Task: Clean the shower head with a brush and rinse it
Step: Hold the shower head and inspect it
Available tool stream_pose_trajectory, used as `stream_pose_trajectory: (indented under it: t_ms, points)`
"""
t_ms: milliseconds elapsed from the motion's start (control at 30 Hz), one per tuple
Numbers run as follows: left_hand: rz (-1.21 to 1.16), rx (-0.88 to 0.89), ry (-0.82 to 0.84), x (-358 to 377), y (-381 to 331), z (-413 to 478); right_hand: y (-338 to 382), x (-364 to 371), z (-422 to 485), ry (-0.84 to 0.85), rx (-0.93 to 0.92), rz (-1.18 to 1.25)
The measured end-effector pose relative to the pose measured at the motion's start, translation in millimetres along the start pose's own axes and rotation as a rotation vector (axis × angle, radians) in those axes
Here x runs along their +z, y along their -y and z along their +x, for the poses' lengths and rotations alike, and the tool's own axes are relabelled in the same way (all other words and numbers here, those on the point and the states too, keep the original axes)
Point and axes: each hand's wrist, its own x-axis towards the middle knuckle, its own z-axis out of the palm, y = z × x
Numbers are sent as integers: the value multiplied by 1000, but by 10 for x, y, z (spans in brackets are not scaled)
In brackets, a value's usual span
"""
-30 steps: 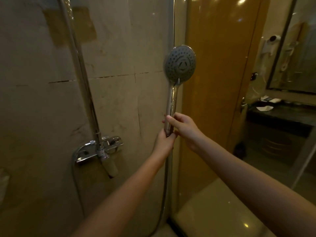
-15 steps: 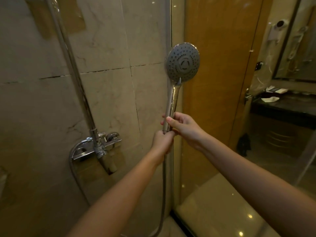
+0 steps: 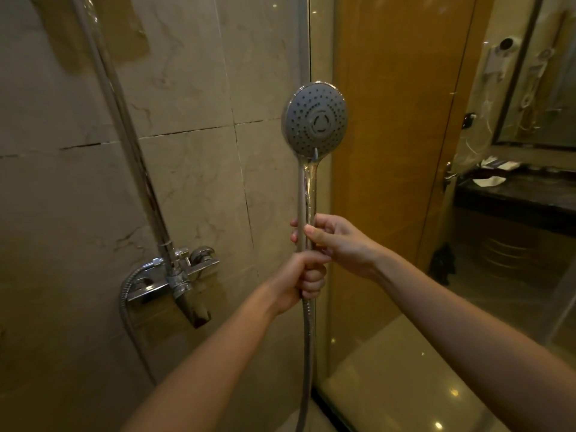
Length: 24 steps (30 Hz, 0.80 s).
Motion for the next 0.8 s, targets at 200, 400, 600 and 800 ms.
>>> stream_pose_trajectory:
  t_ms: [200,400,600,800]
  points:
    - [-1,24,25,-39,-13,-47,29,-25,48,104,54,59]
    - [77,126,-63,-66,52,-45,31,49,106,-106,89,-260]
    - [264,199,-228,-90,91,-119,-30,-36,116,-202,65,-388]
    - [417,310,-300,-169,156,-115,-44,3,23,-125,70,-388]
